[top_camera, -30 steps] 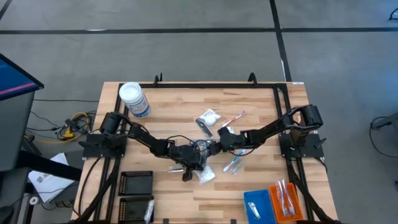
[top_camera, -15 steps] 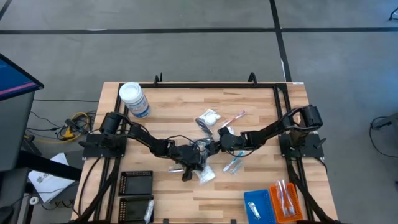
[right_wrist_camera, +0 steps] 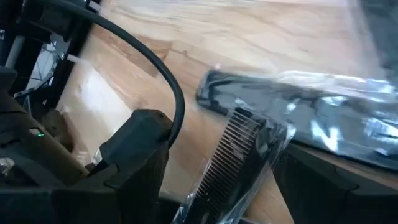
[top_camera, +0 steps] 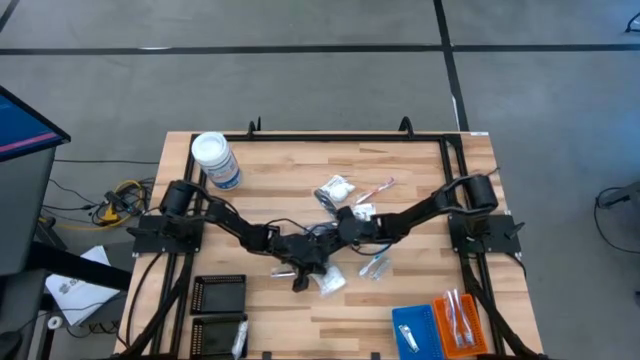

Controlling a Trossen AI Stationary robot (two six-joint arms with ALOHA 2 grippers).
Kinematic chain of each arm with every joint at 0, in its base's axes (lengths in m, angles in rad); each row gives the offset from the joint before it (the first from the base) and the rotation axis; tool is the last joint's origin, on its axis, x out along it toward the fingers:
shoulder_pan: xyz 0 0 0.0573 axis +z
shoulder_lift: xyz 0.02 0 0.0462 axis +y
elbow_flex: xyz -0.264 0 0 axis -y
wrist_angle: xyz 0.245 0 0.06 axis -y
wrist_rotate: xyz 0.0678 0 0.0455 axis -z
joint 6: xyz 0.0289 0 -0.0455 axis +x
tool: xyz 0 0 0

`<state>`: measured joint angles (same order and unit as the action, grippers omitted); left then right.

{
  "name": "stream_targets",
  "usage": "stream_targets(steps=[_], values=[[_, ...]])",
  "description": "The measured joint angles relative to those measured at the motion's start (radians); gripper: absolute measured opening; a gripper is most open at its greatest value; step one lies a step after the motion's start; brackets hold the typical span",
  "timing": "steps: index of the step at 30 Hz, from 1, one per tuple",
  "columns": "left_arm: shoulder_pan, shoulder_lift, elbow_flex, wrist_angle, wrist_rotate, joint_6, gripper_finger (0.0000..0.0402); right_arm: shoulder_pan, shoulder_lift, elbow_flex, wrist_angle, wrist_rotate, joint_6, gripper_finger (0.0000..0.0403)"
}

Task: Pick & Place Travel size toiletries
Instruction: Put the black comb into the top black bin

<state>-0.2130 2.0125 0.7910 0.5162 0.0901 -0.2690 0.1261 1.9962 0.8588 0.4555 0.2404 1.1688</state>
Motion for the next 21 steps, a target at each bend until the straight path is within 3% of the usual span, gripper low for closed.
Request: stream_targets(steps=[6, 10, 14, 18, 21], values=[[0.0, -0.002, -0.004, 0.002, 0.004, 0.006, 0.0, 0.0, -0.018, 0.012, -0.017, -0.032, -0.02, 0.0277], [0.001, -0.001, -0.003, -0.002, 0.025, 0.027, 0.0, -0.003, -0.031, 0.012, -0.022, -0.042, -0.036, 0.0252], [0.001, 0.001, -0.002, -0.005, 0.031, 0.045, 0.0, -0.003, -0.027, 0.017, -0.02, -0.064, -0.051, 0.0175], [0.001, 0.003, -0.001, -0.003, 0.029, 0.054, 0.0, -0.002, -0.025, 0.017, -0.022, -0.075, -0.117, 0.0044], [-0.004, 0.003, -0.001, -0.003, 0.024, 0.052, 0.0, -0.002, -0.025, 0.017, -0.025, -0.08, -0.148, 0.0016]])
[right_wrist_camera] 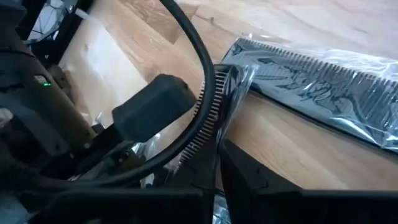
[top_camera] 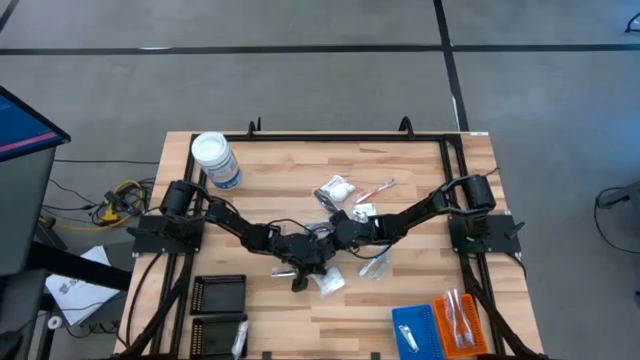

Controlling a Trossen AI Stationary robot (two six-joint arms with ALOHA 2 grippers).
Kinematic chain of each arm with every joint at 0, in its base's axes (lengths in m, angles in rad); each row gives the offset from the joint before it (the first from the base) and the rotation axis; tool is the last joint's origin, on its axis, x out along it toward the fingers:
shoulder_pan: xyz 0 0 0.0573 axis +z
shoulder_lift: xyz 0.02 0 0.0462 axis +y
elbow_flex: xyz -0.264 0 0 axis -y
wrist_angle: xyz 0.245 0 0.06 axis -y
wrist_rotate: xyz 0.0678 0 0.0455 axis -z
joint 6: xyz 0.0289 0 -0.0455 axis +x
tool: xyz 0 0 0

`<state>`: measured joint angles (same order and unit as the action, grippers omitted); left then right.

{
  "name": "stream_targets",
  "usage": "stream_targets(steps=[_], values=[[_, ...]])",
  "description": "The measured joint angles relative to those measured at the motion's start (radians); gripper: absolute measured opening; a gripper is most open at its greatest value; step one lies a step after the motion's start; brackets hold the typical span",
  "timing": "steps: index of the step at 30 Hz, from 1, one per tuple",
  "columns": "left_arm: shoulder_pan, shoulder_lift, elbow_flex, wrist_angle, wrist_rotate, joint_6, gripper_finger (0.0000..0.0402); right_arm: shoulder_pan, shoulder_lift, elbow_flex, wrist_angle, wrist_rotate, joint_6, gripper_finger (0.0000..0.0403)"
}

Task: Pick & Place Travel size toiletries
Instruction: Put the black comb into the top black bin

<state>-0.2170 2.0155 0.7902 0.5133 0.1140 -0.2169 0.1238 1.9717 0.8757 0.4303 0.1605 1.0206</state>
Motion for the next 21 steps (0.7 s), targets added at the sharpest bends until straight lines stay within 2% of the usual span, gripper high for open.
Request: stream_targets(steps=[4, 17, 21], values=[[-0.003, 0.0, 0.0, 0.001, -0.002, 0.002, 0.0, -0.008, -0.002, 0.0, -0.024, -0.002, -0.011, 0.0003], [-0.005, -0.002, -0.029, 0.029, -0.012, 0.011, 0.0, 0.001, -0.002, -0.001, -0.025, -0.002, -0.029, 0.0], [-0.02, -0.041, -0.038, 0.009, -0.041, 0.039, 0.0001, 0.001, -0.003, -0.002, -0.026, -0.002, -0.034, 0.0]])
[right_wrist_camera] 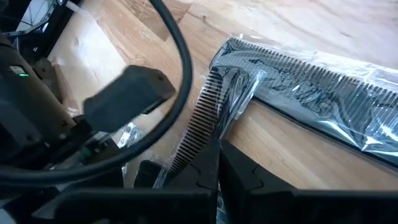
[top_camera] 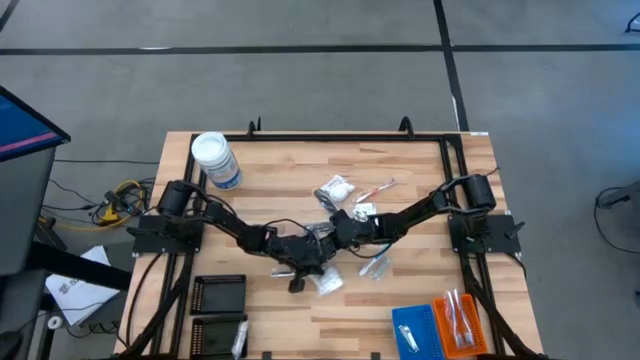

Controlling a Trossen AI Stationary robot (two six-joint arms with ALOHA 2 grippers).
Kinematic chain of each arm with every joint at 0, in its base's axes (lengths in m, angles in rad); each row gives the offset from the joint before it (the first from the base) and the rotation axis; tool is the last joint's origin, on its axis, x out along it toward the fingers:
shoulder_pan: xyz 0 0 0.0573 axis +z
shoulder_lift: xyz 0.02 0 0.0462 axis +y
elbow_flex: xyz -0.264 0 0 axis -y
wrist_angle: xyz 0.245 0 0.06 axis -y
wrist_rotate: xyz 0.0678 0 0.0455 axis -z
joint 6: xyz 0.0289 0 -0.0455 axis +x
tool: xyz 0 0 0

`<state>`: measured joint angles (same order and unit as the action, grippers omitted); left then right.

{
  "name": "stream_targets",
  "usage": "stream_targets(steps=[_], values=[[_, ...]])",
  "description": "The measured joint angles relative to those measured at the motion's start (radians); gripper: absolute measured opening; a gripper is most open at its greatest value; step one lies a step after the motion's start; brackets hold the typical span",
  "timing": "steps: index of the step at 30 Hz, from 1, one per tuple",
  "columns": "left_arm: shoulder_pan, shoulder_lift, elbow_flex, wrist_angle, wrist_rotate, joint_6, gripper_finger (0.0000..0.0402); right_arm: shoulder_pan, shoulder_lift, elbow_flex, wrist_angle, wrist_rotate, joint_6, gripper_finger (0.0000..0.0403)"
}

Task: Pick & Place Travel size toiletries
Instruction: Put the black comb into the top black bin

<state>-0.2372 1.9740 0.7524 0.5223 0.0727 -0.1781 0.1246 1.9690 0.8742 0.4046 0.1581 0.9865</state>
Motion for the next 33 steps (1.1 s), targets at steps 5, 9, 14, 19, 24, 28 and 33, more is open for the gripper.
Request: stream_targets(steps=[5, 9, 14, 19, 24, 28, 33], values=[[-0.036, -0.13, -0.089, 0.008, -0.112, 0.035, 0.0003, 0.001, -0.012, -0.003, -0.01, -0.003, -0.014, 0.0], [-0.045, -0.268, -0.205, 0.084, -0.213, 0.025, 0.0004, 0.006, -0.067, -0.004, -0.019, 0.004, -0.062, 0.0], [-0.045, -0.418, -0.357, 0.219, -0.289, -0.005, 0.0023, 0.021, -0.151, -0.003, -0.058, 0.055, -0.104, 0.0], [-0.045, -0.541, -0.463, 0.31, -0.328, -0.022, 0.0069, 0.041, -0.231, -0.002, -0.125, 0.118, -0.139, 0.0], [-0.043, -0.6, -0.514, 0.349, -0.355, -0.035, 0.0112, 0.064, -0.291, -0.001, -0.173, 0.179, -0.163, 0.0], [-0.042, -0.594, -0.515, 0.367, -0.366, -0.035, 0.0131, 0.061, -0.297, -0.002, -0.227, 0.185, -0.14, 0.0], [-0.041, -0.588, -0.515, 0.377, -0.381, -0.058, 0.0135, 0.049, -0.258, 0.002, -0.282, 0.082, -0.1, 0.0015]])
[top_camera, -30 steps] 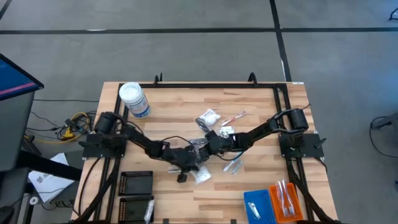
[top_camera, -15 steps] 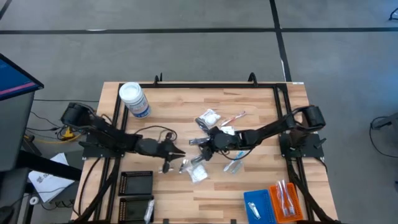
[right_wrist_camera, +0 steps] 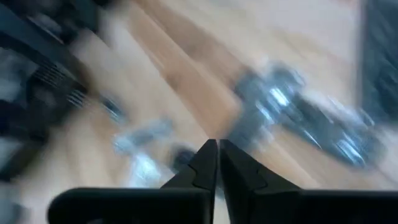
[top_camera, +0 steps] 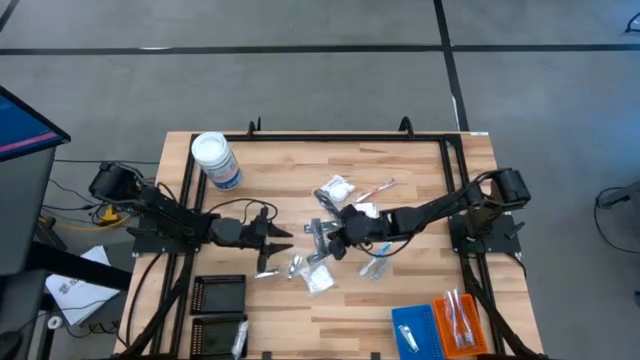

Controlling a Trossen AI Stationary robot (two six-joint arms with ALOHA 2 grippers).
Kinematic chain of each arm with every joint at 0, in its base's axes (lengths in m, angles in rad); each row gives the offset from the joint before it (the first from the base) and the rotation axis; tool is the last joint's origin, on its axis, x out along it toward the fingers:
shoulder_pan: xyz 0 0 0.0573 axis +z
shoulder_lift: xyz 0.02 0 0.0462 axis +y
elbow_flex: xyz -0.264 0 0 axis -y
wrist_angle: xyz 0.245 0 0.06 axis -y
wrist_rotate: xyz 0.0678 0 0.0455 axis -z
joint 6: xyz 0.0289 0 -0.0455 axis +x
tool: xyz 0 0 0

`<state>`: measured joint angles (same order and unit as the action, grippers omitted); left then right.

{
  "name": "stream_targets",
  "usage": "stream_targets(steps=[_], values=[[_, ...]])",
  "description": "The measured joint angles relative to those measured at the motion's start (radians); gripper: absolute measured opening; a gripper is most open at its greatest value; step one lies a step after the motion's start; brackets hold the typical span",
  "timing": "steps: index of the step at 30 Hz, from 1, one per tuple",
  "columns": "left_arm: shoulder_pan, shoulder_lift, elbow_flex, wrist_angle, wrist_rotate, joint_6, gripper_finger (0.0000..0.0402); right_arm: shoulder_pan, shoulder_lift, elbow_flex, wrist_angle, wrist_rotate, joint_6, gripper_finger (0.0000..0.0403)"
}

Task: Pick & Place Travel size toiletries
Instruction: Put the black comb into the top black bin

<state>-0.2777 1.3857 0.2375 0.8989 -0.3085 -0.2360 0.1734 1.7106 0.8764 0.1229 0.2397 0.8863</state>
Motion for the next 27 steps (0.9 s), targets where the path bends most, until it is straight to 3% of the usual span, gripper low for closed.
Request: stream_targets(steps=[7, 14, 17, 27], values=[[0.063, 0.099, 0.019, -0.005, 0.002, -0.064, 0.0102, -0.018, 0.162, 0.055, -0.022, -0.005, 0.044, 0.006], [0.091, 0.345, 0.155, -0.025, 0.134, -0.084, 0.0088, -0.033, 0.24, 0.146, -0.119, -0.009, 0.052, 0.0064], [0.115, 0.415, 0.218, -0.022, 0.202, -0.257, 0.0093, -0.034, 0.236, 0.147, -0.131, -0.006, 0.05, 0.0063], [0.186, 0.441, 0.235, -0.01, 0.206, -0.777, 0.0149, -0.037, 0.277, 0.149, -0.115, 0.017, 0.055, 0.0042]])
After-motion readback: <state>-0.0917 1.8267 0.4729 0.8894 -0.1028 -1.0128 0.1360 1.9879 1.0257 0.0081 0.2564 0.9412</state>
